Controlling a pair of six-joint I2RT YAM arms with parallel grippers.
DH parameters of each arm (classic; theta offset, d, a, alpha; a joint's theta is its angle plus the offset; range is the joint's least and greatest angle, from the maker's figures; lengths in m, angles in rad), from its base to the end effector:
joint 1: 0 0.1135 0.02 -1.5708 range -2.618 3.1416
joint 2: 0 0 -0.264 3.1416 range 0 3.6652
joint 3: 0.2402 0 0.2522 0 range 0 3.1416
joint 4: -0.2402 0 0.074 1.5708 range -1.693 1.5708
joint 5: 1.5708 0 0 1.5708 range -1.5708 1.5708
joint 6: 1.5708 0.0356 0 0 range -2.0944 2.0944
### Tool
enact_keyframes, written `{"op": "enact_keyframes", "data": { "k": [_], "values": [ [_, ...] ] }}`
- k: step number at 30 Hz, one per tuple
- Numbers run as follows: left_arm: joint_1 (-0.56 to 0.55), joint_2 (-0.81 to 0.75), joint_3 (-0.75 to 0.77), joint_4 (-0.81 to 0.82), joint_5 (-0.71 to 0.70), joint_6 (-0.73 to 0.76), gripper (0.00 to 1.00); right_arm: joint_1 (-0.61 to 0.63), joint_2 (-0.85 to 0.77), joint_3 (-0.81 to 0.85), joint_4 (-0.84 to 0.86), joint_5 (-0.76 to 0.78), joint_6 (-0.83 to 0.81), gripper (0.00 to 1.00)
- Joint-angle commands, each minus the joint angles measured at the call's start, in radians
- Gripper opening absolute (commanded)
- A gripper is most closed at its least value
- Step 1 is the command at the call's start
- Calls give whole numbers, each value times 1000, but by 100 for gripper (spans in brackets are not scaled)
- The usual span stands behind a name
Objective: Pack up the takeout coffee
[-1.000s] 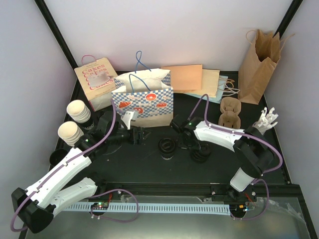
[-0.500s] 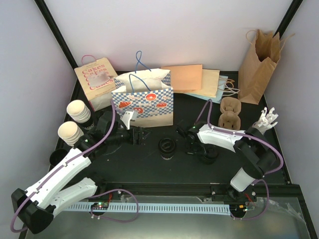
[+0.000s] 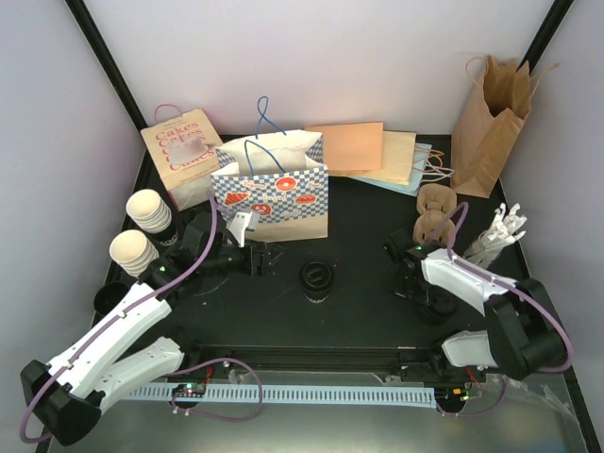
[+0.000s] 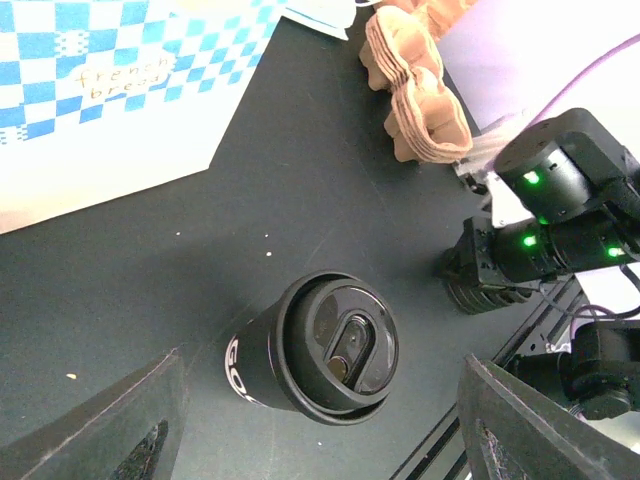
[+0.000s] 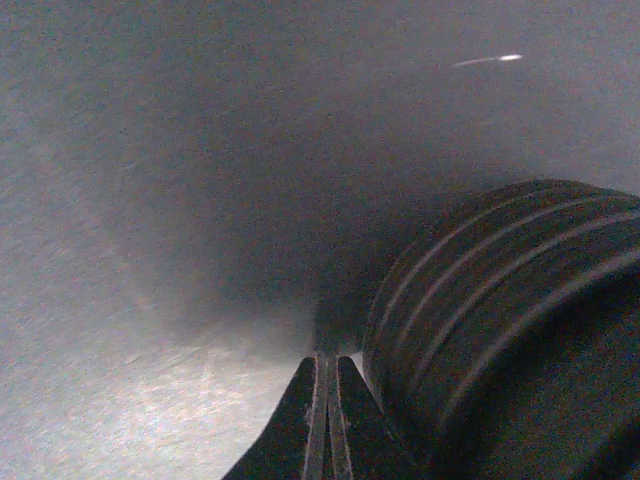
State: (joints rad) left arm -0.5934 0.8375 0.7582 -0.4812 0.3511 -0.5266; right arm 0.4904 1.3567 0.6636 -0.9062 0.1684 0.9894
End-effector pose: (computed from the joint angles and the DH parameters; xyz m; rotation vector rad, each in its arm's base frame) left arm 0.1451 -0.1126 0.2929 0.2973 2.2532 -1.0044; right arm 0.1683 0.0831 0.1521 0.7474 2.9480 -0.2188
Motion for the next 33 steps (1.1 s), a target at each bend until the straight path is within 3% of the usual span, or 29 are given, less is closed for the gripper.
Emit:
{"op": "enact_keyframes", "data": {
  "k": [1, 10, 16, 26, 29, 33],
  "values": [
    [9, -6, 3, 7, -6, 16, 76, -85, -80, -34, -15, 66, -22, 1],
    [10, -2, 7, -5, 6, 58, 78, -97, -120, 58, -25, 72, -153, 2],
    [9, 6, 29, -49, -11, 98, 80, -67, -156, 146, 2, 17, -270, 10],
    [9, 16, 33, -61, 8, 138, 87, 123, -173, 288, 35, -17, -429, 22],
    [9, 21, 32, -65, 9, 139, 91, 143, -231, 278, 106, -101, -495, 37],
    [9, 29, 22, -62, 19, 138, 93, 156, -301, 276, 156, -218, -571, 70]
  ]
}}
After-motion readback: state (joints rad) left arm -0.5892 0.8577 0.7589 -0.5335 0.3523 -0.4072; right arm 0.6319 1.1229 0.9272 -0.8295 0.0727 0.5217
